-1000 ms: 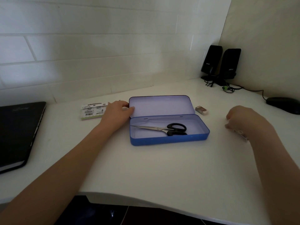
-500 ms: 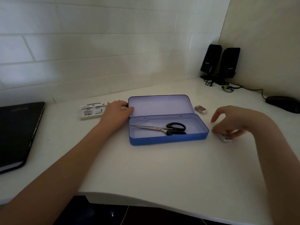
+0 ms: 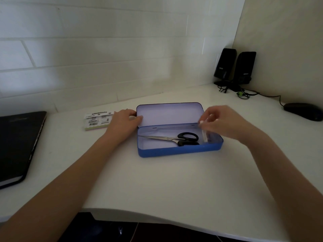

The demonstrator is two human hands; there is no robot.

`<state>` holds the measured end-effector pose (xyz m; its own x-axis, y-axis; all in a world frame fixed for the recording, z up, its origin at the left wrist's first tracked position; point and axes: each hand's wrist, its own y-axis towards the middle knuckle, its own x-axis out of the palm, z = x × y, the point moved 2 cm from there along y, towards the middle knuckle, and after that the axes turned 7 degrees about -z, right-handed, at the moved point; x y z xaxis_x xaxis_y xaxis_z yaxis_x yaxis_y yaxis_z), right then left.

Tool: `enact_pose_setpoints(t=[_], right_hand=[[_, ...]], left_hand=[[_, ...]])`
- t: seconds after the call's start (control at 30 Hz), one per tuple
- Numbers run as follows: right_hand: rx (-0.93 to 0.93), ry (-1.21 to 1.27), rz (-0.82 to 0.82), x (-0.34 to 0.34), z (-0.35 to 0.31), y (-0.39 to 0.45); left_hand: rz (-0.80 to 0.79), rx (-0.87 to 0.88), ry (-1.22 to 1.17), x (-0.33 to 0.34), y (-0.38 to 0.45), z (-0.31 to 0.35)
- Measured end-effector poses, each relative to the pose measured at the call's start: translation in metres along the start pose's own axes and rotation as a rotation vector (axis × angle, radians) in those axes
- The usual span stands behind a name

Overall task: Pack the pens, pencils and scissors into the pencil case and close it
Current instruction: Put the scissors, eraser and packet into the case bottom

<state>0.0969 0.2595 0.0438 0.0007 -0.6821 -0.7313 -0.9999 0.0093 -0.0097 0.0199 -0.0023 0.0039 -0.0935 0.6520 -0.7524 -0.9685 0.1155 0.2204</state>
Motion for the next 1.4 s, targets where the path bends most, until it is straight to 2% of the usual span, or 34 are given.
enact_pose_setpoints(t=[0.1, 0.2, 0.3, 0.47, 0.5, 0.57, 0.63, 0.67, 0.8, 0.87, 0.9, 1.03, 1.17, 1.27, 1.33, 1.4], right_hand=[[0.001, -0.421, -0.041, 0.014, 0.001, 0.001], [0.015, -0.598, -0.008, 0.012, 0.004, 0.003], [0.004, -0.597, -0.011, 0.007, 0.008, 0.003], [-0.047, -0.46, -0.047, 0.002, 0.014, 0.007], [-0.058, -0.394, 0.003, -0.002, 0.016, 0.01], [-0.032, -0.267, 0.229, -0.017, 0.026, 0.016], [0.042, -0.329, 0.43, -0.028, 0.042, 0.021], [0.072, -0.384, 0.429, -0.028, 0.052, 0.024], [0.081, -0.435, 0.145, -0.003, 0.076, 0.038], [0.065, -0.471, 0.068, 0.008, 0.08, 0.047], [0.06, -0.464, 0.077, 0.01, 0.079, 0.05], [-0.019, -0.366, 0.28, 0.005, 0.076, 0.053], [-0.222, 0.071, 0.331, -0.009, 0.053, 0.032], [-0.368, 0.318, 0.109, -0.011, 0.022, 0.016], [-0.401, 0.242, -0.048, -0.002, 0.01, 0.01], [-0.404, 0.059, -0.118, 0.007, 0.009, 0.009]], left_hand=[[0.008, 0.011, 0.002, 0.0, 0.001, -0.001], [0.015, -0.001, 0.008, 0.001, 0.001, -0.002], [0.021, 0.0, 0.032, 0.001, 0.003, -0.004], [0.028, 0.004, 0.047, 0.001, 0.003, -0.002], [0.026, 0.008, 0.047, 0.001, 0.003, -0.002], [0.019, 0.007, 0.047, 0.001, 0.003, -0.002], [0.019, 0.004, 0.05, 0.001, 0.003, -0.002], [0.02, 0.004, 0.049, 0.001, 0.002, -0.002], [0.02, 0.009, 0.037, 0.001, 0.001, -0.001], [0.024, 0.009, 0.032, 0.0, 0.001, -0.002], [0.027, 0.01, 0.028, -0.001, 0.001, -0.002], [0.029, 0.014, 0.03, -0.001, 0.002, -0.004], [0.029, 0.003, 0.031, 0.0, 0.003, -0.004], [0.032, 0.005, 0.026, -0.001, 0.002, -0.003], [0.028, 0.007, 0.019, -0.001, 0.002, -0.003], [0.028, 0.01, 0.018, -0.001, 0.001, -0.003]])
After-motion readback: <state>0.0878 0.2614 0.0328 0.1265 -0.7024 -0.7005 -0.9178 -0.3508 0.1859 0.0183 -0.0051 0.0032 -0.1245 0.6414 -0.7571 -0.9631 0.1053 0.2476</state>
